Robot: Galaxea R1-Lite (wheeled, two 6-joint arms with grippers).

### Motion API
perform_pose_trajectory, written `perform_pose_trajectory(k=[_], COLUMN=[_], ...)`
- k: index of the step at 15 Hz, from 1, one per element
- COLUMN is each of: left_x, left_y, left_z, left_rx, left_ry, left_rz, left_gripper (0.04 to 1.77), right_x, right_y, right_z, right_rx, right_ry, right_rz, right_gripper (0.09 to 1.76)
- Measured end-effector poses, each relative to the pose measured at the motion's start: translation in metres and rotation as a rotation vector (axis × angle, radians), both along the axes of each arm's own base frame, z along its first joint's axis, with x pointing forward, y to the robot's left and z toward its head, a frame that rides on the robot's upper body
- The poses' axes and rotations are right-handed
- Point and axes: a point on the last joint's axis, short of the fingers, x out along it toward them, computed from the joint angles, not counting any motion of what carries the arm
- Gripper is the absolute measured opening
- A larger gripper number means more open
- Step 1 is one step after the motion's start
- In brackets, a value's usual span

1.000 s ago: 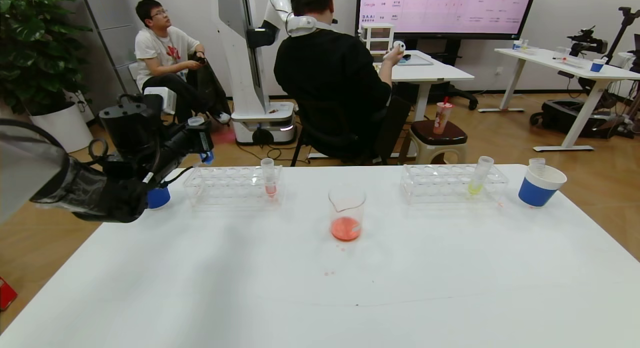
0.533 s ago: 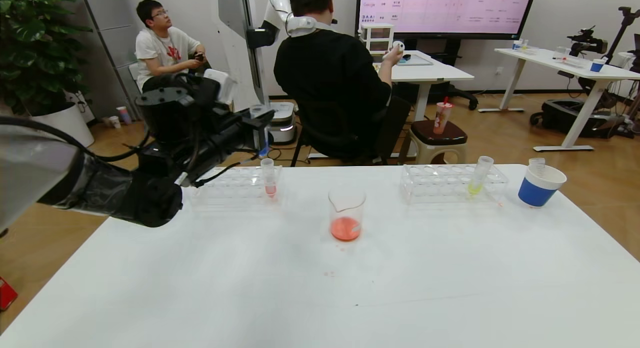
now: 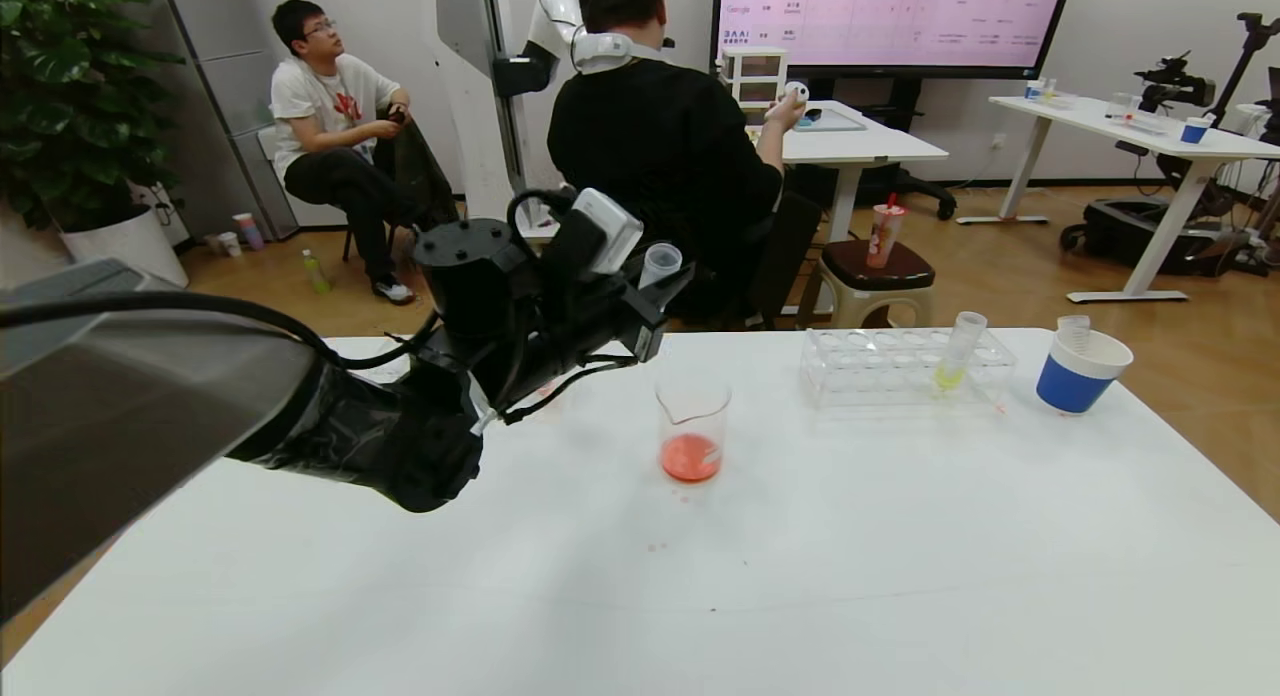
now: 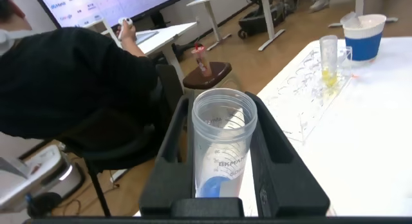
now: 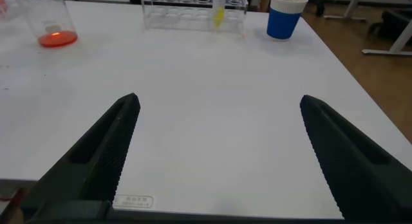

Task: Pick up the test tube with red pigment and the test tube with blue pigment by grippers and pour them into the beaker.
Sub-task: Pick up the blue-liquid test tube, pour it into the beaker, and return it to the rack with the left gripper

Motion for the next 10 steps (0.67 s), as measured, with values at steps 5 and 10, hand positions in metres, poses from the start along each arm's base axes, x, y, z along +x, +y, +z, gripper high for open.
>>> perform_pose_trajectory(k=[5, 10], left_x=[0.009, 0.02], left_y=[-0.01, -0.012], left_z=[-0.012, -0.032], left_rx=[0.069, 0.209], left_ry=[-0.202, -0.395], left_rz=[-0.051, -0.07], left_gripper=[0.5, 0.5], right_x=[0.0, 0.0], right_y=[0.0, 0.0], right_z=[0.0, 0.0], right_rx=[0.0, 0.0], right_ry=[0.0, 0.0], right_rz=[0.0, 0.0], right_gripper=[1.74, 1.74])
